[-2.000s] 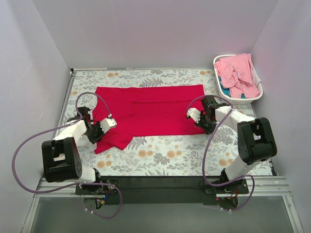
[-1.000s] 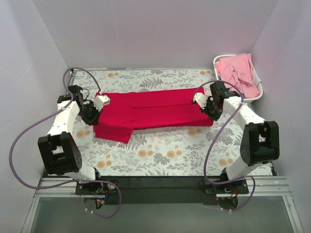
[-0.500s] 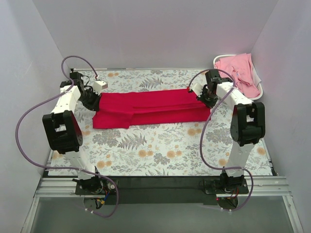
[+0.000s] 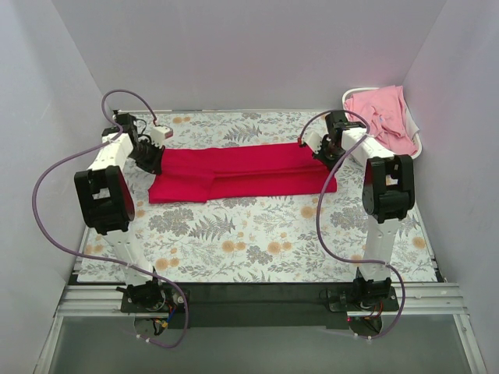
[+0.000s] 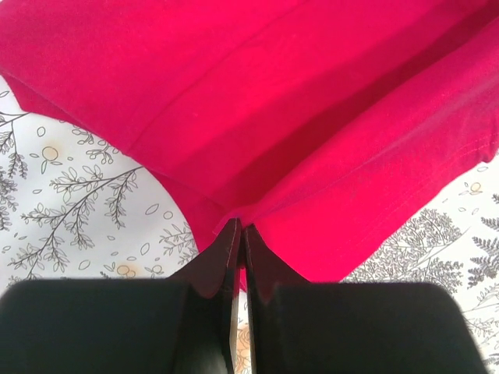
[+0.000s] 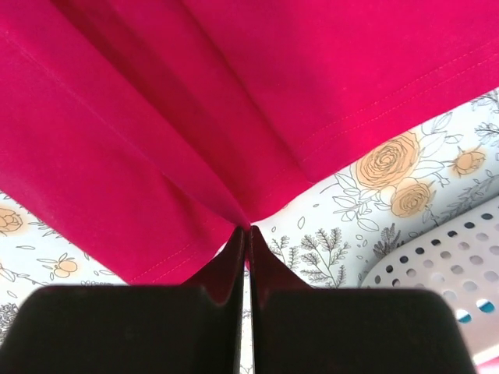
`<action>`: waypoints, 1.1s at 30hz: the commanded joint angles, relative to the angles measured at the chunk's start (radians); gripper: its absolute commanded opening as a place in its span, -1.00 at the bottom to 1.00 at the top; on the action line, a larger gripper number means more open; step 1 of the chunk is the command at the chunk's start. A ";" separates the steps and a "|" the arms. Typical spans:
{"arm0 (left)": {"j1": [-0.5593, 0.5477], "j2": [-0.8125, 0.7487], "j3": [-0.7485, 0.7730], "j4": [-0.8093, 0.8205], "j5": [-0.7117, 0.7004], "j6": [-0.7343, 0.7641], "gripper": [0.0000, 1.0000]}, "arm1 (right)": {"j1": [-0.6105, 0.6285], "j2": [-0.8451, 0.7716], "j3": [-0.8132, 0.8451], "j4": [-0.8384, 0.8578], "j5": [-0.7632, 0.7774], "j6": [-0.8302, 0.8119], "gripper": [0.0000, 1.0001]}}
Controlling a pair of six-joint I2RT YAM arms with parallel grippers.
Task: Fold and stack the t-shirts
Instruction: Fold the tshirt
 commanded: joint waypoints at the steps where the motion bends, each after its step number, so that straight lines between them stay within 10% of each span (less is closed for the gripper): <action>1: -0.008 -0.004 0.040 0.037 -0.011 -0.022 -1.00 | -0.017 0.019 0.046 -0.017 0.024 -0.034 -0.97; 23: -0.017 0.056 0.042 0.069 -0.046 -0.054 -1.00 | -0.022 0.072 0.090 -0.017 0.058 -0.031 -0.97; 27: -0.014 0.042 0.045 0.062 -0.028 -0.092 -0.80 | -0.022 0.053 0.121 -0.020 0.052 0.007 -0.15; 33: 0.015 -0.017 0.042 0.028 0.038 -0.172 -0.63 | -0.022 -0.025 0.193 -0.054 -0.027 0.082 0.11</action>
